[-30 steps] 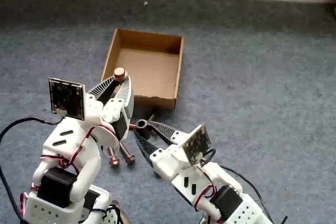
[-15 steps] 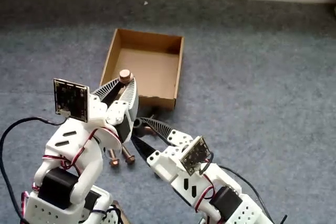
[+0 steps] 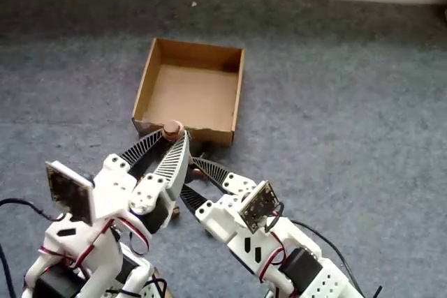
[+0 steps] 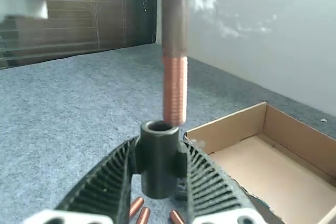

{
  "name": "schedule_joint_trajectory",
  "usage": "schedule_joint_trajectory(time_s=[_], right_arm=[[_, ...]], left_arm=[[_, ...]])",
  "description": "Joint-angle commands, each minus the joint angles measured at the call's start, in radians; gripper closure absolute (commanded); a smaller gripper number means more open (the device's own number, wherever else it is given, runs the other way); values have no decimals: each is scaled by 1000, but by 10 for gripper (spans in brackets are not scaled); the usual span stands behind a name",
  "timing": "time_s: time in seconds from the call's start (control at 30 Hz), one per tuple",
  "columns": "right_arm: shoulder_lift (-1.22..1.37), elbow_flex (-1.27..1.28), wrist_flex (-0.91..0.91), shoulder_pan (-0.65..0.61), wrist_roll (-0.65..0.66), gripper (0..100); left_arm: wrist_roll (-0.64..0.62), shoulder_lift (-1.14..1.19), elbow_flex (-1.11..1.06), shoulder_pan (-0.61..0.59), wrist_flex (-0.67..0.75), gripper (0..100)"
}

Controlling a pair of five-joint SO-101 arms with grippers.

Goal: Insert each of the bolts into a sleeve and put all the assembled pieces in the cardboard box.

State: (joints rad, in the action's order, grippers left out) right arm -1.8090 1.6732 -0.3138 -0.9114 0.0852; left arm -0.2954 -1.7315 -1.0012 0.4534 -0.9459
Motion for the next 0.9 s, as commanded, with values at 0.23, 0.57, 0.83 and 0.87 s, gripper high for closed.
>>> schedule_joint_trajectory(time_s=[0.23, 0.57, 0.83, 0.87], right_arm=[[-13, 134, 8, -1, 12, 994], [-13, 134, 8, 42, 12, 994], [-13, 134, 10, -7, 12, 994], [-13, 134, 10, -18, 12, 994]], left_arm=[[5, -13, -33, -2, -25, 993], [5, -12, 28, -8, -95, 993], [5, -12, -53, -70, -68, 993], [5, -12, -73, -70, -46, 993]])
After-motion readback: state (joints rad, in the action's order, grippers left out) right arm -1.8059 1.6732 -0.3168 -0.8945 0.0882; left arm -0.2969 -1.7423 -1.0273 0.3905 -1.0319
